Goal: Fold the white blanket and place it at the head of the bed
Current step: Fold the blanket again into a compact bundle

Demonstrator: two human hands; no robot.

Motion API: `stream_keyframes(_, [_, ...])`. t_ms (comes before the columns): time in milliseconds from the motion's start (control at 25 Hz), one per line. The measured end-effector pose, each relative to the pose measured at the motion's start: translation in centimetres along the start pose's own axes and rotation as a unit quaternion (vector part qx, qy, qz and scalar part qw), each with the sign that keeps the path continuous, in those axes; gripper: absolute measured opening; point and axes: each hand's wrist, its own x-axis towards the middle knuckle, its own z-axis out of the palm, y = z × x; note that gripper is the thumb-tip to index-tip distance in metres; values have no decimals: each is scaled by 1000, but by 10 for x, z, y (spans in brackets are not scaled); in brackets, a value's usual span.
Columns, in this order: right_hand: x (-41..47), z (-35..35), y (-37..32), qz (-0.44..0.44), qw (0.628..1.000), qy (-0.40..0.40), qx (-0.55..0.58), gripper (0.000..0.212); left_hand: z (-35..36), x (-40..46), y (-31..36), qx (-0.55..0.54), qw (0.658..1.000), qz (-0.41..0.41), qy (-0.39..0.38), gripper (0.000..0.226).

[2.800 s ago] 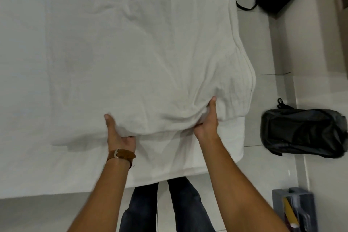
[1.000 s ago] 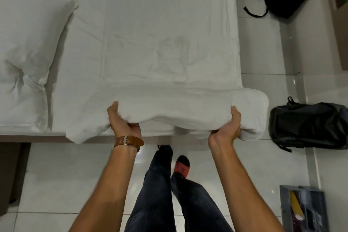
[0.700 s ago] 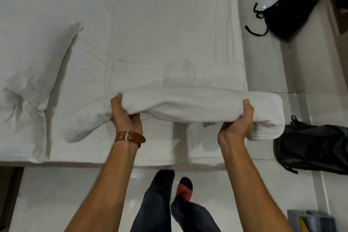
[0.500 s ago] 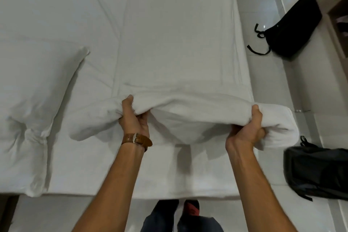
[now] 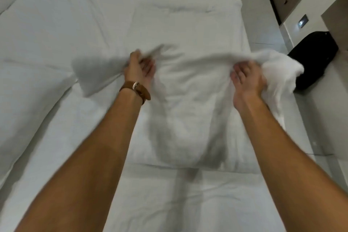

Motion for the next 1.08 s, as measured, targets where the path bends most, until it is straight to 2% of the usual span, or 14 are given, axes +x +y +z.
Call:
stream_keyframes(80, [19,-9,27,12,988,-91,-124,44,-4,20,-28,285,957,34,-45,60])
stream_keyframes(120, [18,-22,46,-8,965,-137,-224,49,-22,24,-51,460,882,71,-70,65])
stream_keyframes(160, [12,-41,69,-36,912,-192,-359,54,-50,23,-76,618,774,96,-98,71])
stream_keyframes(240, [-11,-92,120,-119,714,-278,-632,65,-110,9,-125,804,566,125,-134,80])
stream_keyframes(280, [-25,-117,140,-179,618,-291,-708,70,-135,-2,-142,834,518,131,-137,82])
stream_keyframes(360, [-55,-157,163,-254,531,-278,-760,74,-170,-27,-164,854,485,144,-125,83])
stream_keyframes(480, [-93,-192,172,-281,529,-224,-769,70,-198,-64,-173,866,457,168,-115,81])
stream_keyframes(600, [-132,-212,173,-260,543,-198,-774,70,-218,-103,-182,857,480,163,-94,80])
stream_keyframes(800, [-180,-261,175,-262,575,-131,-764,72,-264,-175,-198,786,590,181,-30,72])
stream_keyframes(840, [-186,-269,177,-247,620,-83,-740,71,-270,-183,-200,740,650,172,-5,68])
stream_keyframes(920, [-195,-271,177,-133,790,43,-596,66,-267,-189,-203,517,840,112,120,65])
stream_keyframes(960, [-195,-266,179,-33,871,112,-478,61,-260,-187,-203,366,909,57,192,67])
stream_keyframes(1000, [-193,-259,178,63,921,161,-348,51,-249,-183,-199,236,944,1,229,70])
stream_keyframes(1080, [-180,-240,168,156,964,170,-131,57,-236,-161,-193,83,971,-71,214,66])
